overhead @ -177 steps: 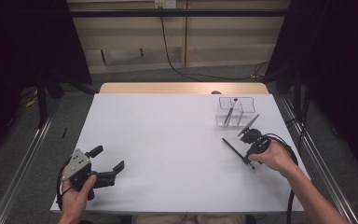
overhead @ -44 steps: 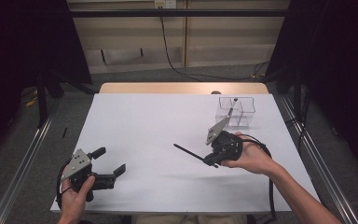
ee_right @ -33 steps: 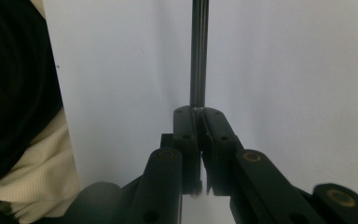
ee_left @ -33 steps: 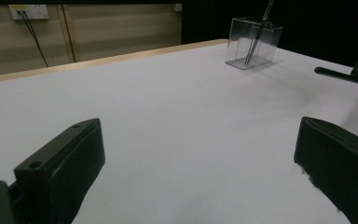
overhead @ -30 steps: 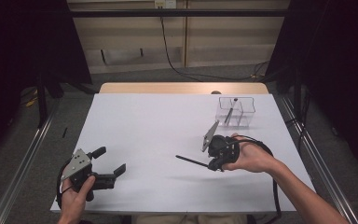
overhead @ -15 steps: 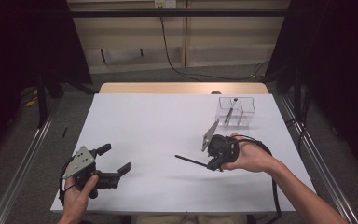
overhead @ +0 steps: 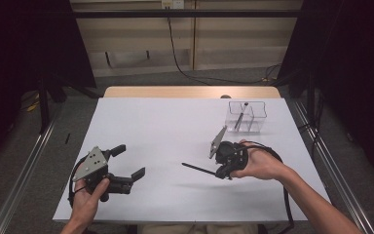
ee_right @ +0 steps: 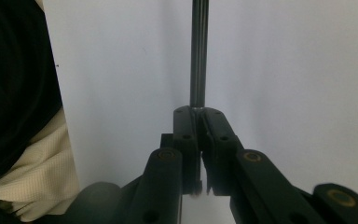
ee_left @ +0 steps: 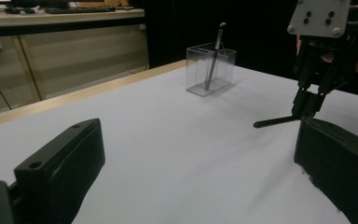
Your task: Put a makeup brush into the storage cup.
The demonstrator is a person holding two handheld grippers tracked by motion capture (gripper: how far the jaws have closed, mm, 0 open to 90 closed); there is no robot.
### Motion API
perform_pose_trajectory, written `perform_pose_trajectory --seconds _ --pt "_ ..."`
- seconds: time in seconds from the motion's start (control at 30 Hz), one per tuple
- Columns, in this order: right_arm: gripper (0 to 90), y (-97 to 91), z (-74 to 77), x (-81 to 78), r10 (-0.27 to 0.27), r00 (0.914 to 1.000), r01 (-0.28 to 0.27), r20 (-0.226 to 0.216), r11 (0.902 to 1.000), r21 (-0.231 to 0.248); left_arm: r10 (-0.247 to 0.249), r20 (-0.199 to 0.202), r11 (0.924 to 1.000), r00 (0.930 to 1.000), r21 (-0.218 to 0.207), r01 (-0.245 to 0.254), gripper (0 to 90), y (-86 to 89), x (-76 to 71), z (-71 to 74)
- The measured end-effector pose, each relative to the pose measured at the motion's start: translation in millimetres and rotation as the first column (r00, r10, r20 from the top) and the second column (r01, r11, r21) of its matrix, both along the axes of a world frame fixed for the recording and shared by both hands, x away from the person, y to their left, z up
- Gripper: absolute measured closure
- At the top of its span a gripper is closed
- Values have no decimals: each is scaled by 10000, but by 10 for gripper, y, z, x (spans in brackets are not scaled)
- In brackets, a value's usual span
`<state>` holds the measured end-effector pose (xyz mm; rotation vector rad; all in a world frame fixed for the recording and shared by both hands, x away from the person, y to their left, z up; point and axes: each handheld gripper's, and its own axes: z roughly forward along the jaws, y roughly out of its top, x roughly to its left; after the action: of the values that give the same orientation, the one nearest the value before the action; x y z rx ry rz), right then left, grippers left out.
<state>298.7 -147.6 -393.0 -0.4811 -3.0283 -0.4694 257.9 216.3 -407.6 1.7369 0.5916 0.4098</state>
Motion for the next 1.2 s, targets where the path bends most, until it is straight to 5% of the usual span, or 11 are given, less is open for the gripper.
perform_pose_trajectory --seconds 0.37,0.77,1.2 --pt "845 8 -3 -5 49 9999 -49 -103 10000 -17 -1109 -49 9938 9938 69 1109 23 -347 70 98" --pt "846 35 -24 12 186 9997 -187 -167 9998 -59 -1784 -157 9828 9838 453 1789 18 -599 152 112" --pt "846 72 -26 11 307 9993 -309 -206 9995 -116 -2684 -654 9544 9611 1172 2745 18 -864 226 168"
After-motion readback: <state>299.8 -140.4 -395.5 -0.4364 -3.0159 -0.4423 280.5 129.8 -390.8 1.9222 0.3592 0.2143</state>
